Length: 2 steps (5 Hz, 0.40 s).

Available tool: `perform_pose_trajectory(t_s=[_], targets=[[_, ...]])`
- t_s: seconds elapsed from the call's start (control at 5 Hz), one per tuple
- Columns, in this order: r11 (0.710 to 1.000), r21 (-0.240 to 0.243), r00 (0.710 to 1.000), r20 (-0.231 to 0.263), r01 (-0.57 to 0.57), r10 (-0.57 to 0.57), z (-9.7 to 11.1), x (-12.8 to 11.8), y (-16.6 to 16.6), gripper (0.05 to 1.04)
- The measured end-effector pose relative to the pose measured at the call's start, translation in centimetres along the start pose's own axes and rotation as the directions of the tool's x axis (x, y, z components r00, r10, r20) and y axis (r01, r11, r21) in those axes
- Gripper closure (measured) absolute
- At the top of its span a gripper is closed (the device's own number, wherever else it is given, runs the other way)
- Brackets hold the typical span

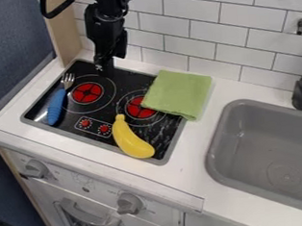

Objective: Put the green towel from the upper right burner to the upper left burner

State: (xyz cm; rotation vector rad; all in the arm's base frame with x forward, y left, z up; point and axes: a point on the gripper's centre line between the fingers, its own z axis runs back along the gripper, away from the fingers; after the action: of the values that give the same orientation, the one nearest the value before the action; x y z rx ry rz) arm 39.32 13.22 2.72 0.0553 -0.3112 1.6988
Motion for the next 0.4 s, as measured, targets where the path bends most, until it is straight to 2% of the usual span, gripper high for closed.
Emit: perform_pose_trajectory(t_s=[0.2,0.4], targets=[[0.999,0.046,1.000,-0.009,0.010,-0.010,-1.7,-0.5,0.8,0.083],[0.997,0.043,0.997,-0.026,0.068,-0.067,-1.8,-1.7,0.8,0.083]])
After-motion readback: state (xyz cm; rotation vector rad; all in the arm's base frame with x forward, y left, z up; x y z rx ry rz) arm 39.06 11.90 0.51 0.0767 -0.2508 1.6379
